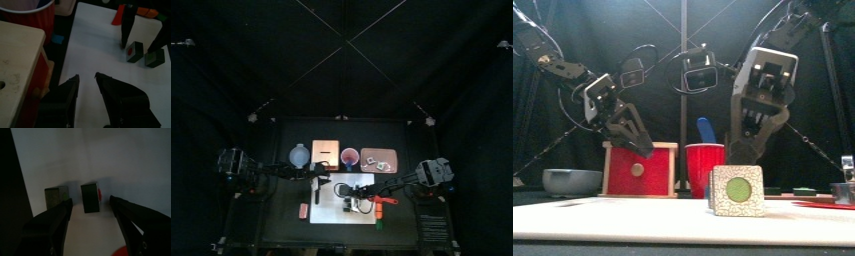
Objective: Place sushi on board then cut the sushi with the knife then place the pieces on the plate
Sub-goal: Place the 4 sushi pieces on the plate
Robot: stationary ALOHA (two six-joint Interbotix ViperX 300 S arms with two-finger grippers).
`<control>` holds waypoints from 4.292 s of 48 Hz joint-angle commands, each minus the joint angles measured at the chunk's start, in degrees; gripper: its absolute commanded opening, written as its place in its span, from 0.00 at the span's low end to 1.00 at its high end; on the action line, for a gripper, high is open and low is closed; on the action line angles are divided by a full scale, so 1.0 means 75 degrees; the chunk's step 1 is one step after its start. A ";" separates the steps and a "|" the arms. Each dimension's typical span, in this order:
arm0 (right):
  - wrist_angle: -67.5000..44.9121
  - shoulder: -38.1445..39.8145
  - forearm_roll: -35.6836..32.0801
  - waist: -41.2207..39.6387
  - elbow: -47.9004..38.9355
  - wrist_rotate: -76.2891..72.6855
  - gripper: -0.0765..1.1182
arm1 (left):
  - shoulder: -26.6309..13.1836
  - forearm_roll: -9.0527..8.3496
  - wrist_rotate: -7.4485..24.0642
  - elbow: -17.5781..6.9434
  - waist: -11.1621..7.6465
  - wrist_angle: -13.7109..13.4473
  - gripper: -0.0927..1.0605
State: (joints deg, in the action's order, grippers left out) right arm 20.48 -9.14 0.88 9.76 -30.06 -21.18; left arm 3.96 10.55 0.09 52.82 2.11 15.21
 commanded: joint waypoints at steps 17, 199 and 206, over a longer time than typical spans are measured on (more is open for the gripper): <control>0.0129 0.0773 0.0012 -0.0352 -0.0129 -0.0012 0.50 | 0.0070 0.0012 0.0000 -0.0059 0.0012 0.0035 0.72; 0.0258 -0.0340 0.0480 0.0668 0.0785 -0.0012 0.60 | 0.0082 0.0012 0.0023 -0.0012 0.0164 -0.0129 0.72; 0.0504 0.0234 0.0551 0.0445 0.0492 -0.0012 0.57 | 0.0082 0.0023 0.0012 0.0000 0.0176 -0.0129 0.72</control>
State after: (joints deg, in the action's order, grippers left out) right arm 23.47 -12.48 4.75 14.41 -25.93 -21.18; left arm 4.04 10.72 0.35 53.26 3.25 14.06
